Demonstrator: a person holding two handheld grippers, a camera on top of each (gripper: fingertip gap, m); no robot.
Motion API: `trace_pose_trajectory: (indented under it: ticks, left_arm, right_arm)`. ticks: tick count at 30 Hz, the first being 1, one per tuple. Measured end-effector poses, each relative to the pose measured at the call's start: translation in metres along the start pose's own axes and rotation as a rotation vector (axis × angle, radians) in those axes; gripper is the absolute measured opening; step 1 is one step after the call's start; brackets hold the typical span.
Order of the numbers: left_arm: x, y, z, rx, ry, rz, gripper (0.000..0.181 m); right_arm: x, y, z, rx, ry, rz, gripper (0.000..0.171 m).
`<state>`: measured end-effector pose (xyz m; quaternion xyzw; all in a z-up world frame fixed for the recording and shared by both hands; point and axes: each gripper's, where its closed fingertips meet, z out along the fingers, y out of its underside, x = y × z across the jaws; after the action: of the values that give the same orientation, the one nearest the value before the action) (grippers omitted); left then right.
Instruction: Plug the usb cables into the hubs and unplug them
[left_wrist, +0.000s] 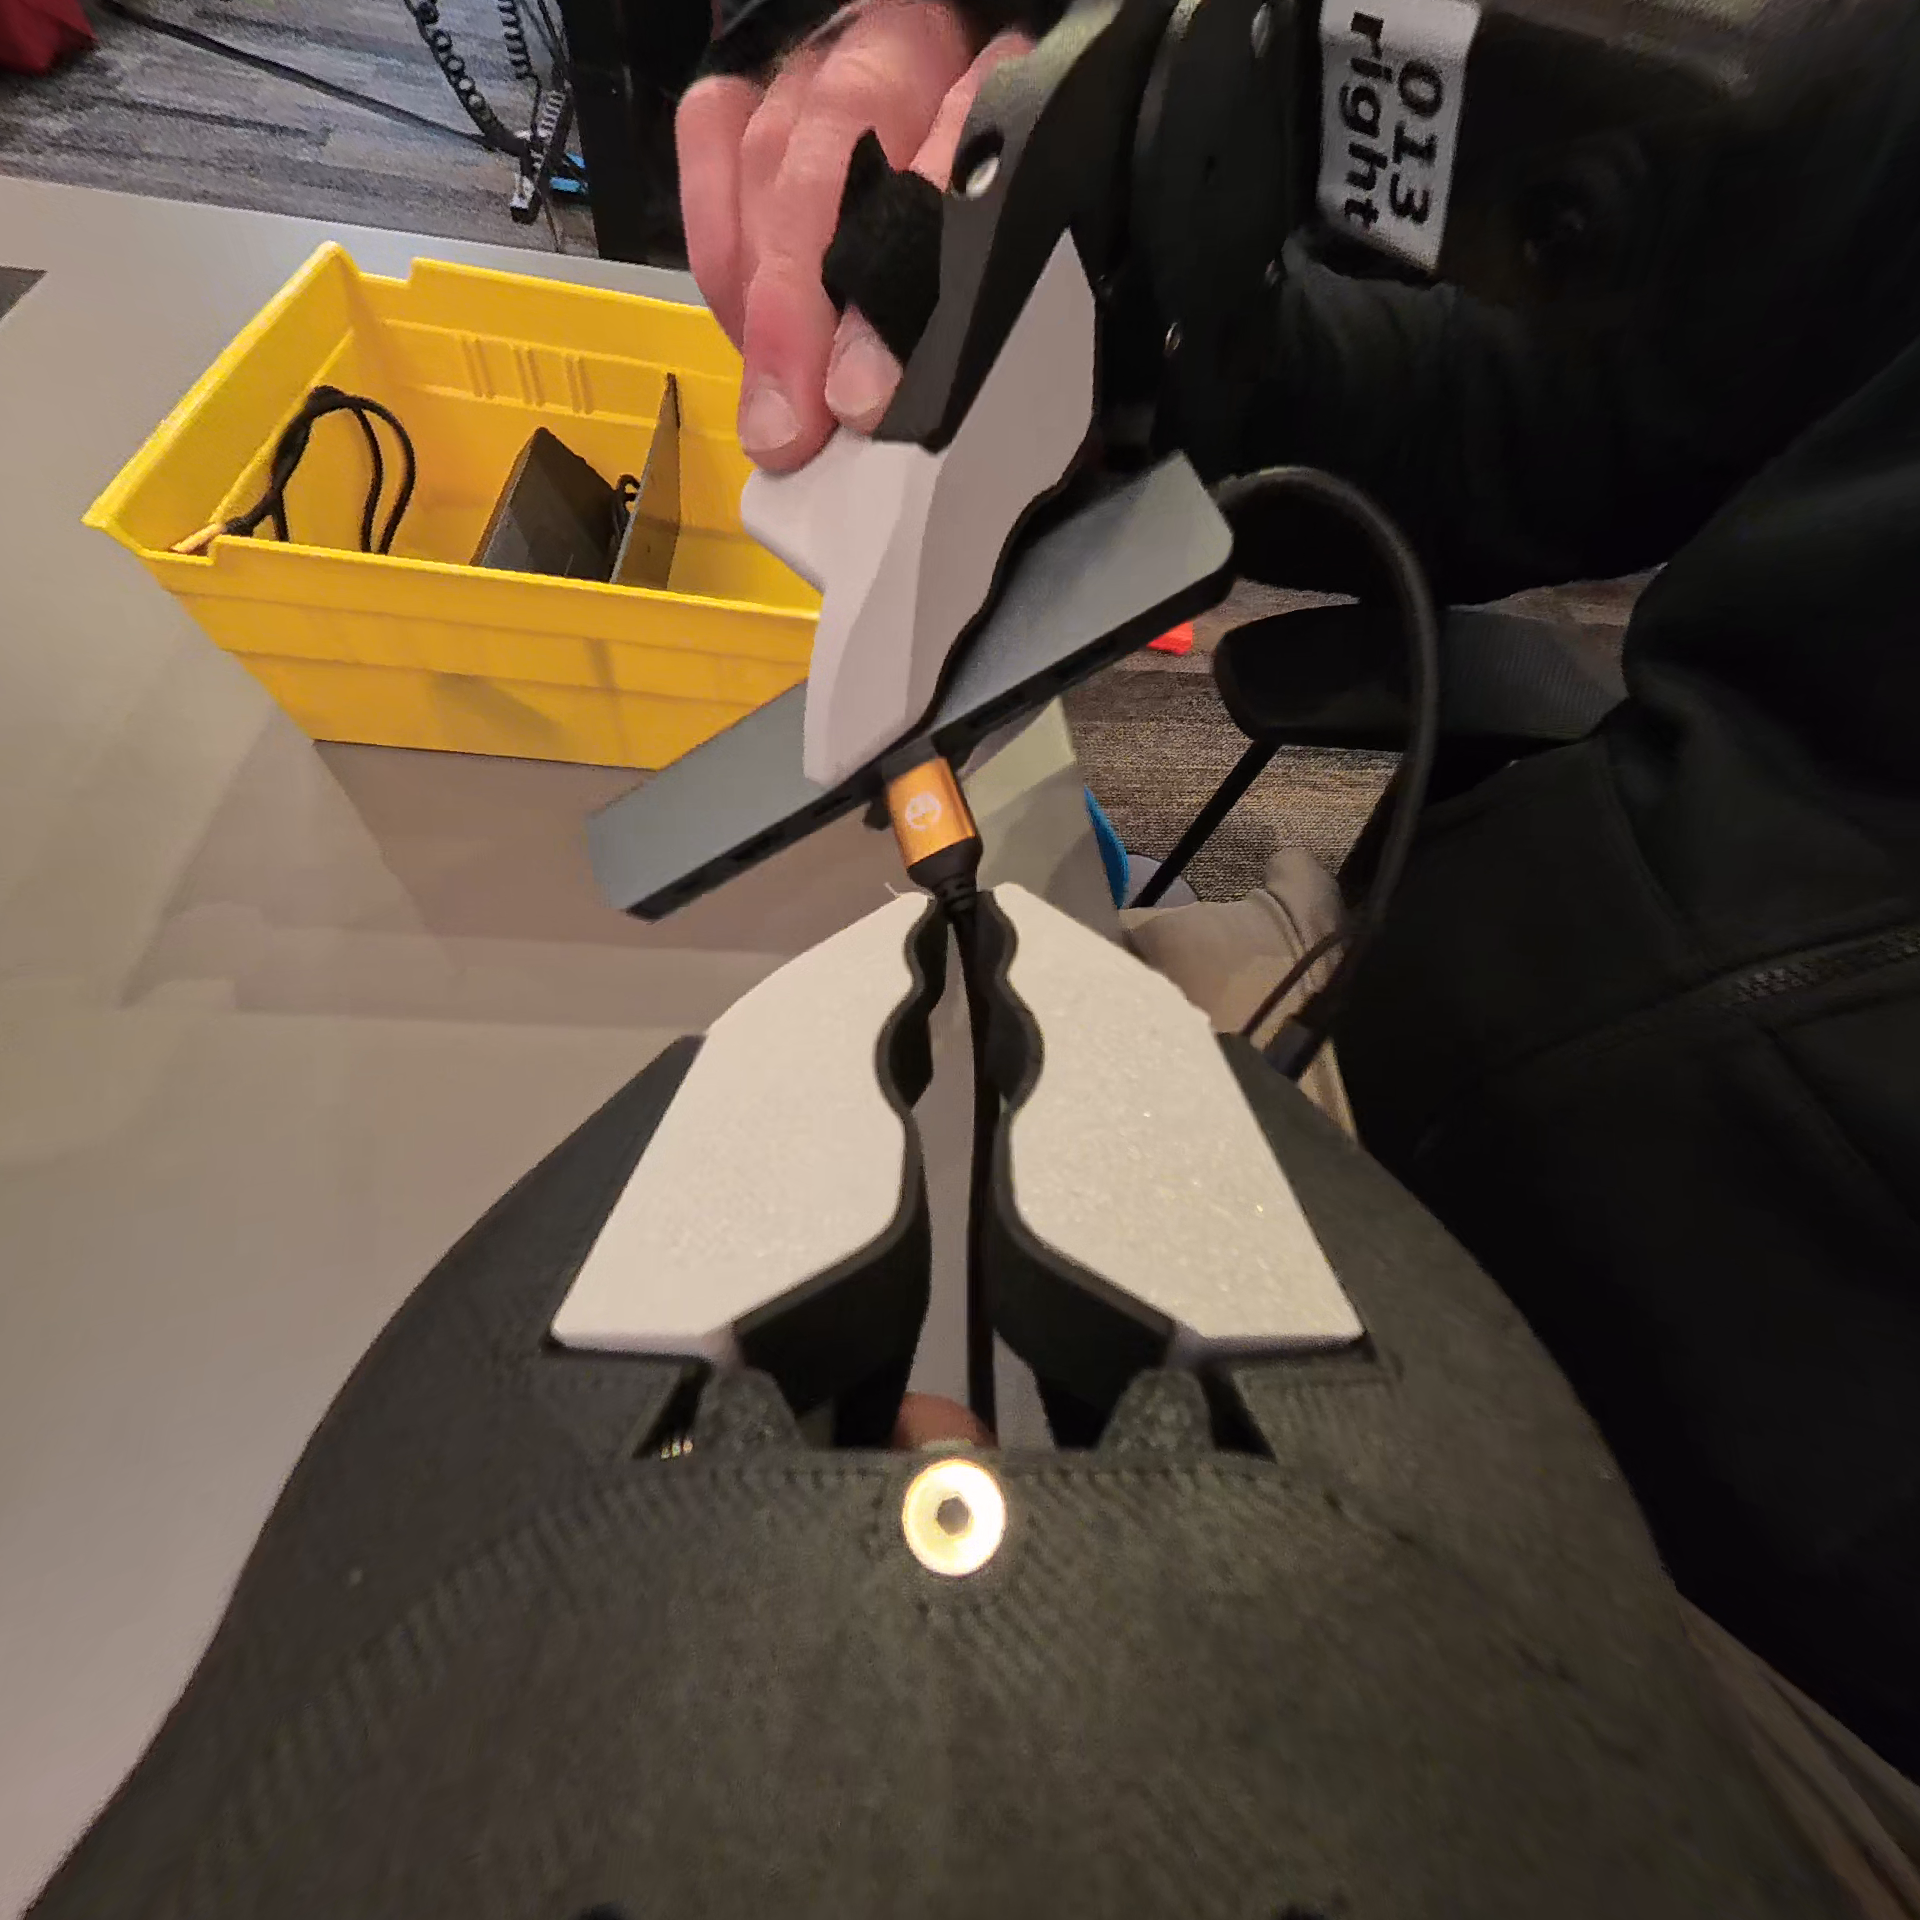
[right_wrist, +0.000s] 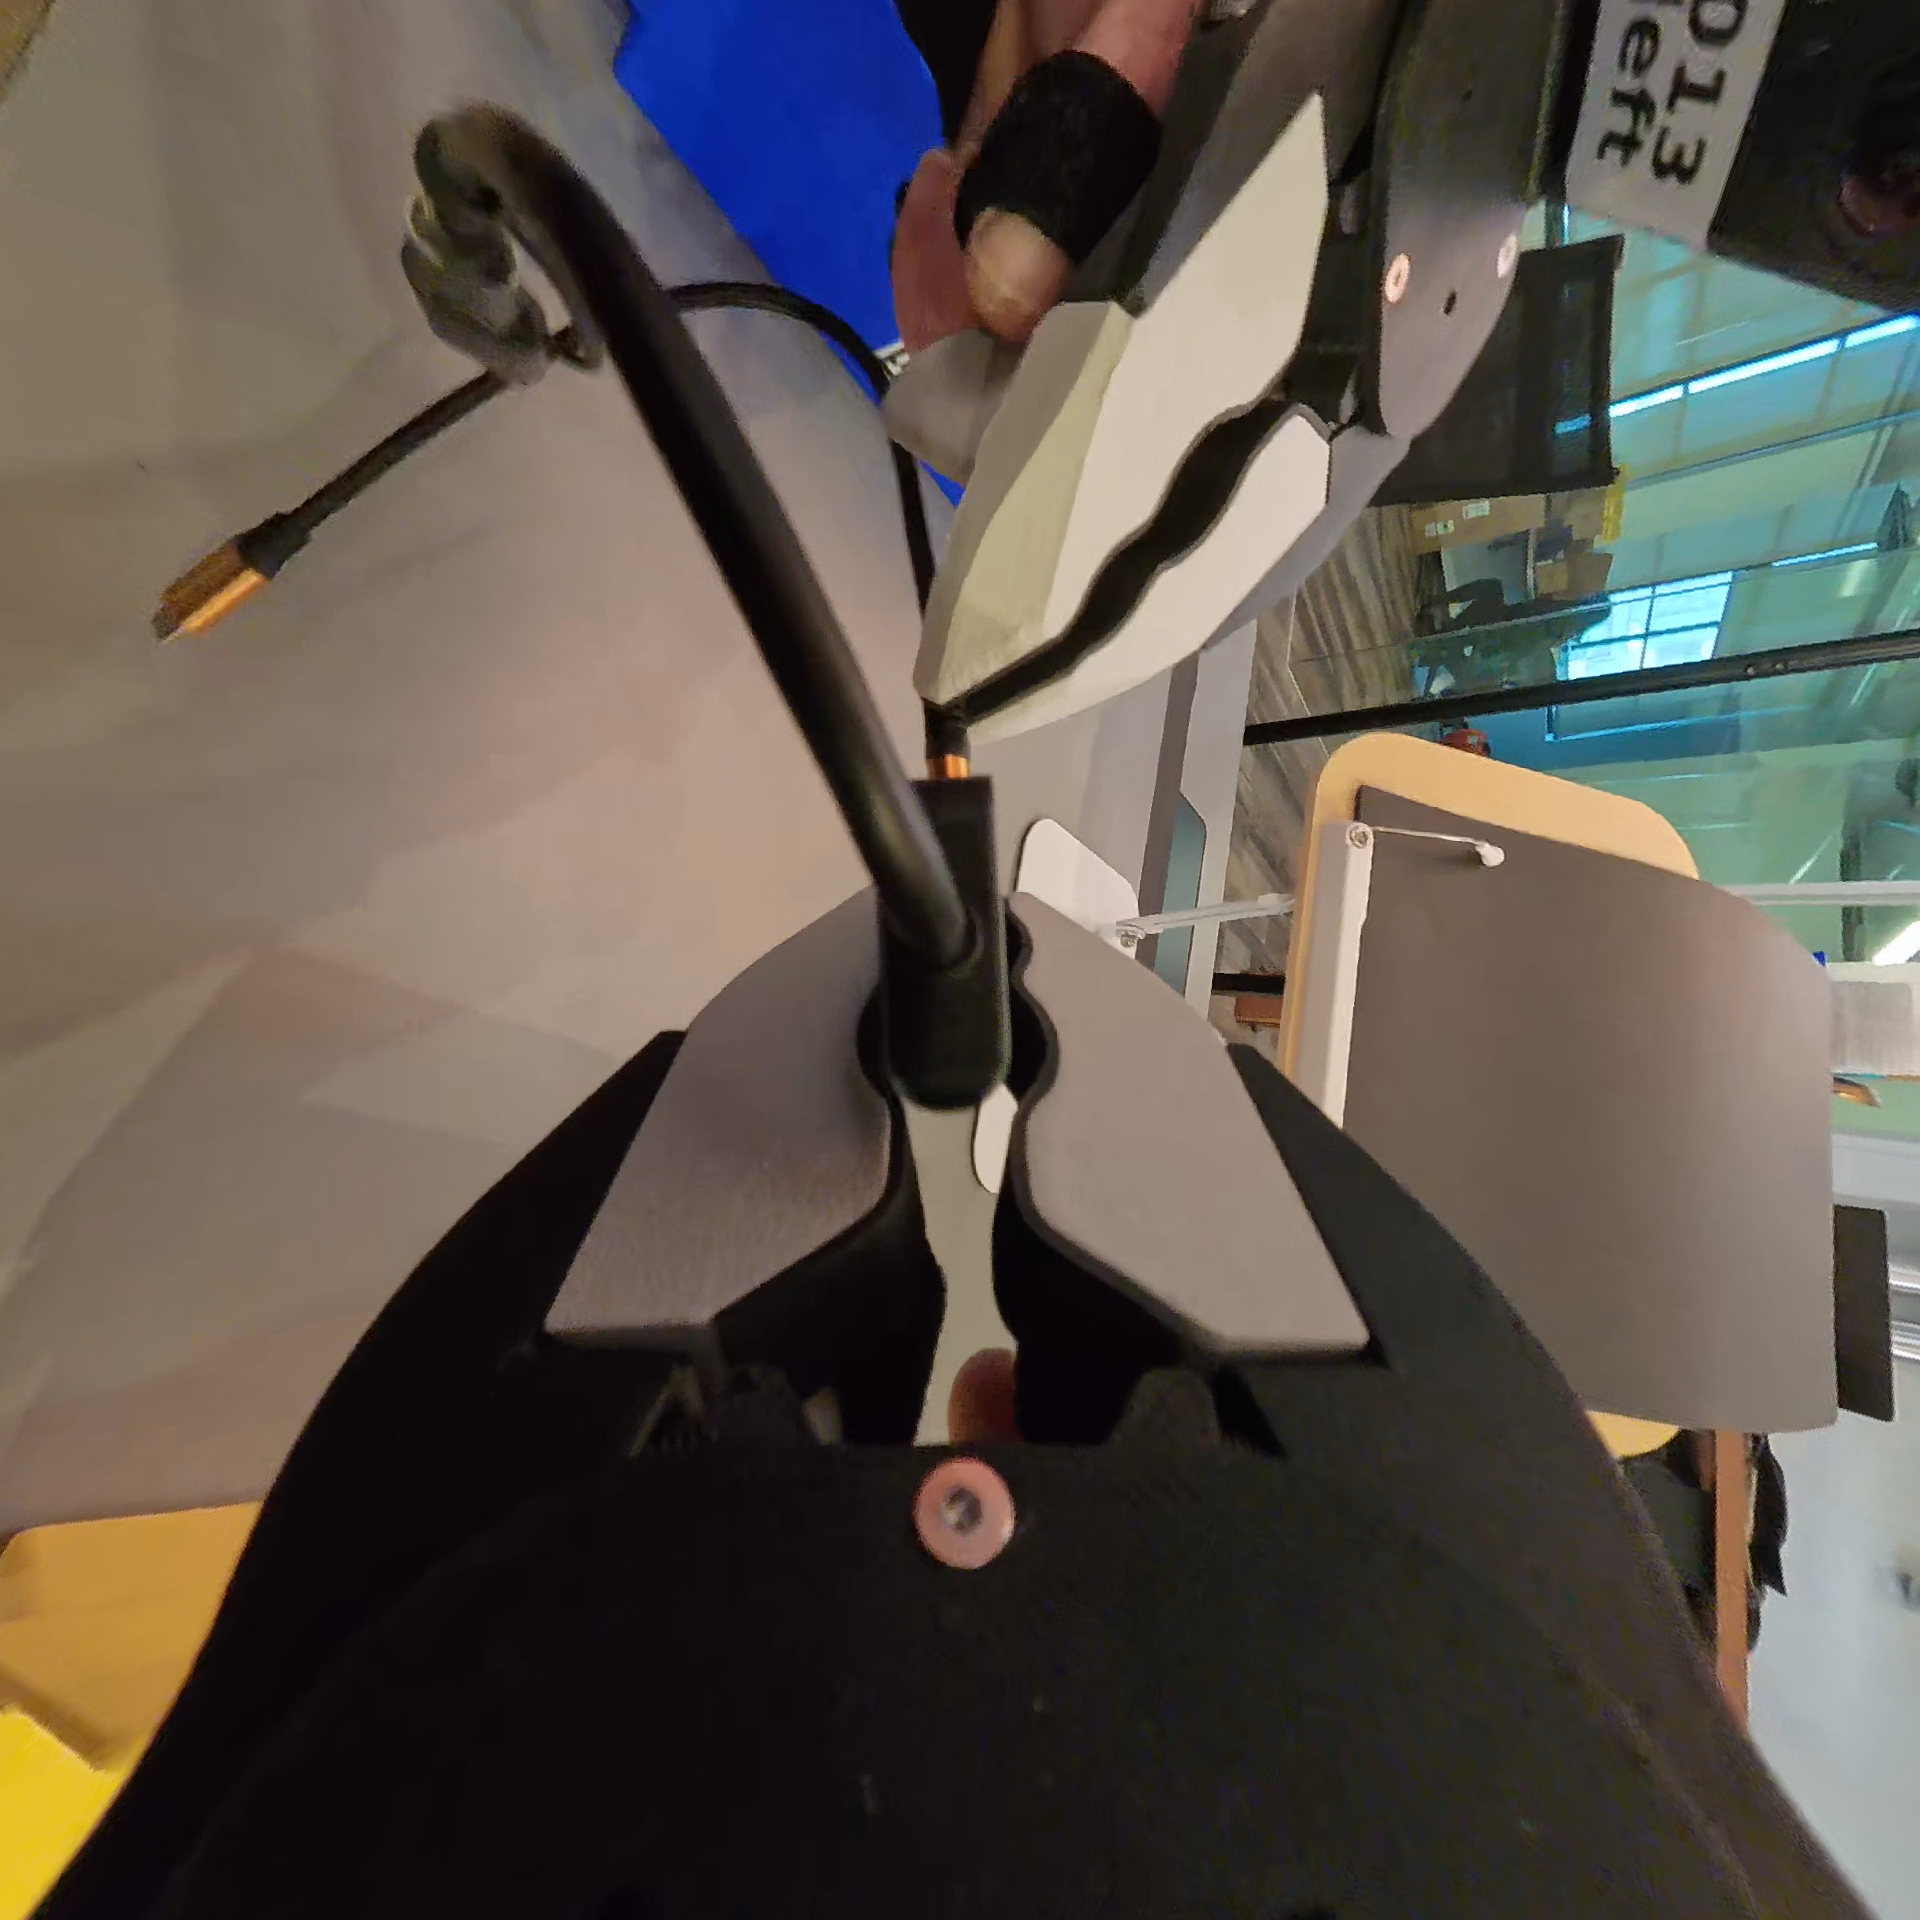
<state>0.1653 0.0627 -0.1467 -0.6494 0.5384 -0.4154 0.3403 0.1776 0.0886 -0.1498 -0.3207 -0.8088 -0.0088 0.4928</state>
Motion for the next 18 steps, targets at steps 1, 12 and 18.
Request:
trace_pose_trajectory:
  ticks: [1, 12, 18]
  left_arm:
    - [0.001, -0.001, 0.000, 0.007, 0.008, -0.006, 0.005]
    - [-0.017, 0.002, -0.005, -0.039, -0.125, -0.011, 0.008]
    - [-0.052, 0.006, -0.104, -0.159, -0.542, 0.051, 0.031]
  right_arm:
    - [0.000, 0.000, 0.000, -0.005, -0.003, -0.005, 0.010]
    - [0.005, 0.010, 0.010, -0.045, 0.023, 0.054, 0.011]
    - [0.023, 0.035, 0.000, -0.103, 0.111, 0.148, 0.011]
